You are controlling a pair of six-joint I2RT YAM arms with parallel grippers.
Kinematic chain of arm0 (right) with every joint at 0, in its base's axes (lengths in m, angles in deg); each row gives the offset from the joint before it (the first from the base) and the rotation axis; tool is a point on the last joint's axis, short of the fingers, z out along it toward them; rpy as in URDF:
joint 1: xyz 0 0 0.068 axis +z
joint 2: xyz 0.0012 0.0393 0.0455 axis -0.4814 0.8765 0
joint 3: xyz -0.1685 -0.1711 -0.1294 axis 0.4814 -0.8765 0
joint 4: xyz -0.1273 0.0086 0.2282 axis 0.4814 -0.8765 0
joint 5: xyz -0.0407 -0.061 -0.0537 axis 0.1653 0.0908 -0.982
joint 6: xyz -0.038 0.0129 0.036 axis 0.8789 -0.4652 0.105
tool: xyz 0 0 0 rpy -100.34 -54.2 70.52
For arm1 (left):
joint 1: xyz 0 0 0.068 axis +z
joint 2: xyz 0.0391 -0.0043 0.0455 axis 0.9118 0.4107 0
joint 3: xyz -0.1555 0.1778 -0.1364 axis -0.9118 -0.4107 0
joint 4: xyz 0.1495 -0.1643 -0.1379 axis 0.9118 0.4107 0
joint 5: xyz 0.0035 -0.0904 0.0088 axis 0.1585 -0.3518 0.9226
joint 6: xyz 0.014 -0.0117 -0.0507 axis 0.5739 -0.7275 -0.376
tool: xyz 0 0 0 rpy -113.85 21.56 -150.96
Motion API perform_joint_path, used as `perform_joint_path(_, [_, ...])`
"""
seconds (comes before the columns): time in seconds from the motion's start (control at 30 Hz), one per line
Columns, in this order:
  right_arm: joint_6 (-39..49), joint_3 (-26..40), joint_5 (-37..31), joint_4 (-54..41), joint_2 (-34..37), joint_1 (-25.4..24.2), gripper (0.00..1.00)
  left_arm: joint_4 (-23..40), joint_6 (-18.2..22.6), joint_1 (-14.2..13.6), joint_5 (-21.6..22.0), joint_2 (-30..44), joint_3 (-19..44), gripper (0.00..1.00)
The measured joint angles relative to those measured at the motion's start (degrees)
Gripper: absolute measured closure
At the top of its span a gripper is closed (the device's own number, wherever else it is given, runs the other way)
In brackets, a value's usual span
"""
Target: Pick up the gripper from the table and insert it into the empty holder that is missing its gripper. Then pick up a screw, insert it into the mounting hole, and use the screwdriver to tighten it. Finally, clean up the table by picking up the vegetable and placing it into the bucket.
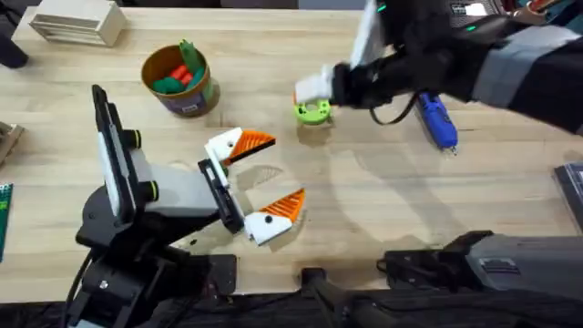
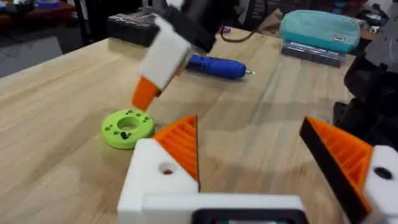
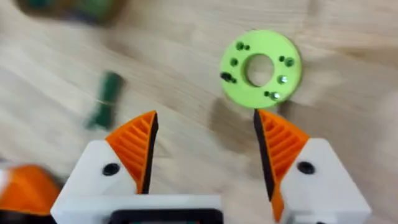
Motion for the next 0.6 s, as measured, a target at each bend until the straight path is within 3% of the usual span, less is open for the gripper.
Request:
perform_joint_path(0.1, [7.5,0.0,-8.4,-0.7,0.8,4.6,0.164,0.0,0.0,0.0,0.0,0.0,0.0,0.014])
perform_joint_path(0.23, [12.7,0.0,-14.3,0.3,2.7,7.4,0.224,0.0,0.0,0.0,0.0,0.0,0.0,0.014])
perform_joint_path(0.47, [15.6,0.0,-18.2,5.0,7.6,7.7,0.522,0.0,0.0,0.0,0.0,0.0,0.0,0.014])
perform_joint_path(0.6, [16.1,0.0,-18.7,8.4,9.0,7.8,0.795,0.0,0.0,0.0,0.0,0.0,0.0,0.014])
